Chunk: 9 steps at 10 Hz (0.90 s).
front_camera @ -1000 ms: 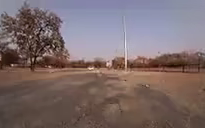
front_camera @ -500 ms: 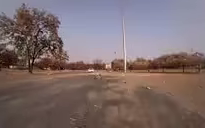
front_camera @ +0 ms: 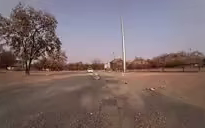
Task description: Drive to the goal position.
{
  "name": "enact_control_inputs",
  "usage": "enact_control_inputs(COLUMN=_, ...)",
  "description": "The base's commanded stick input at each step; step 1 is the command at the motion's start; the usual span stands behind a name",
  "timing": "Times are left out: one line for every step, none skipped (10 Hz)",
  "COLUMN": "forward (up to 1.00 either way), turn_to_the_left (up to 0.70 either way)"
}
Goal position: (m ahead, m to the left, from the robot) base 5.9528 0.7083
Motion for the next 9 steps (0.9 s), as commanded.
enact_control_inputs(forward=0.70, turn_to_the_left=0.00)
enact_control_inputs(forward=0.70, turn_to_the_left=0.00)
enact_control_inputs(forward=0.70, turn_to_the_left=0.00)
enact_control_inputs(forward=0.70, turn_to_the_left=0.00)
enact_control_inputs(forward=0.70, turn_to_the_left=0.00)
enact_control_inputs(forward=0.70, turn_to_the_left=0.00)
enact_control_inputs(forward=0.70, turn_to_the_left=0.00)
enact_control_inputs(forward=0.70, turn_to_the_left=0.00)
enact_control_inputs(forward=0.70, turn_to_the_left=0.00)
